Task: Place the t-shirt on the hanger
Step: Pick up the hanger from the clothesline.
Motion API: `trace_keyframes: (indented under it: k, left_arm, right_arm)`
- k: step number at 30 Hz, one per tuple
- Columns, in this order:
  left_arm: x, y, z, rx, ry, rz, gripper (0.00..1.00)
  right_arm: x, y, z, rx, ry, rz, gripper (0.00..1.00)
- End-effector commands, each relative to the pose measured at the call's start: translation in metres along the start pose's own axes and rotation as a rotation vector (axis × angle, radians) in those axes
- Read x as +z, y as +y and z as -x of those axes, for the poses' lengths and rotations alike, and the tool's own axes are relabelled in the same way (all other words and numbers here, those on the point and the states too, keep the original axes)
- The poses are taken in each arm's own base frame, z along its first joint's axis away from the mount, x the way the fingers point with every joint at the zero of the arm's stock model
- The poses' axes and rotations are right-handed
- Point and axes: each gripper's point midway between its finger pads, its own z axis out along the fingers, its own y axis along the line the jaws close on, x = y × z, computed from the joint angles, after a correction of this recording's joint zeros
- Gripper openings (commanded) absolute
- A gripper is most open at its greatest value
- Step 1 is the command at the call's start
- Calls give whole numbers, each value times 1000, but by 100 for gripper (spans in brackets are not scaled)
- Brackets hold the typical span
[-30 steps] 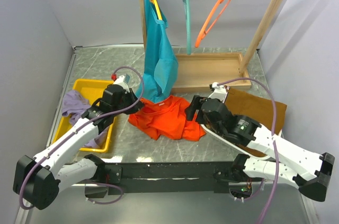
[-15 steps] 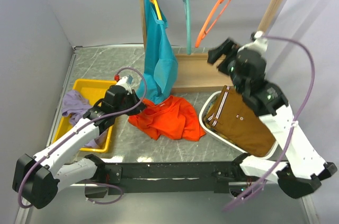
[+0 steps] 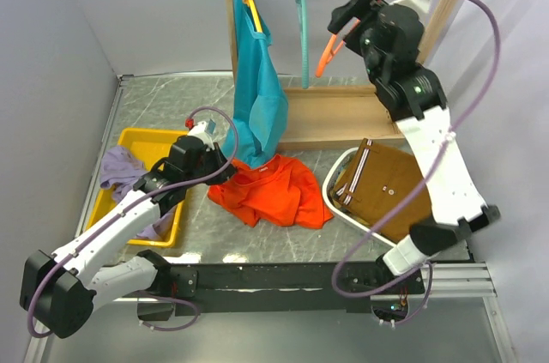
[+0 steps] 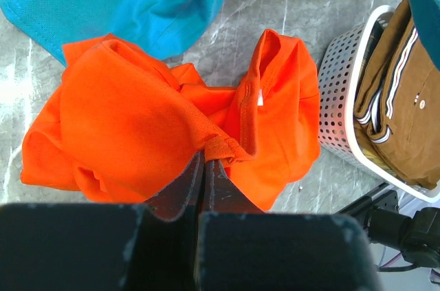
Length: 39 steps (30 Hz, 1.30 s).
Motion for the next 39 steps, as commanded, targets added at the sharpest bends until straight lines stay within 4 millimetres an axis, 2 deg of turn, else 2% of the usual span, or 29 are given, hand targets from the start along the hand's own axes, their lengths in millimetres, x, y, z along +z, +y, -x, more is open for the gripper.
trace_keyframes:
  k: [1, 3, 4, 6, 9, 11, 15, 19, 21, 24, 26, 28, 29, 34, 39]
  left_arm:
    - [-6, -14, 19, 22, -51, -26, 1]
    - [-5, -14, 20, 24, -52, -23, 1]
    - [-6, -14, 21, 27, -55, -21, 1]
    - [-6, -14, 23, 30, -61, -18, 1]
    - [-7, -12, 23, 32, -61, -10, 1]
    - [-7, -11, 22, 34, -61, -6, 1]
    - [-8, -10, 23, 37, -63, 2, 1]
    - [-7, -11, 23, 37, -66, -4, 1]
    - [-7, -11, 23, 35, -65, -7, 1]
    - [-6, -13, 23, 34, -62, -17, 1]
    - [-6, -14, 23, 35, -63, -21, 1]
    - [-7, -14, 24, 31, -70, -21, 1]
    - [-7, -14, 23, 32, -69, -22, 1]
    - [-11, -13, 25, 34, -81, -17, 1]
    - [-14, -12, 27, 37, -89, -14, 1]
  right_arm:
    - [20, 1, -2, -51, 14, -36, 90]
    - [24, 1, -5, -70, 30, -49, 90]
    - [32, -2, -17, -86, 55, -61, 90]
    - [36, -10, -28, -117, 89, -94, 90]
    - [31, -27, -36, -156, 107, -146, 90]
    - [25, -37, -35, -179, 100, -177, 90]
    - [0, -56, -25, -212, 76, -206, 91]
    - [-16, -69, -19, -236, 74, -231, 90]
    - [-24, -74, -13, -242, 59, -239, 89]
    - [-28, -69, -4, -270, 31, -197, 85]
    - [-25, -69, 0, -300, 29, -182, 81]
    - [-15, -60, -7, -319, 72, -125, 74]
    - [-12, -64, -10, -342, 101, -126, 72]
    - [13, -52, -9, -398, 145, -72, 51]
    - [25, -49, -14, -450, 189, -11, 49]
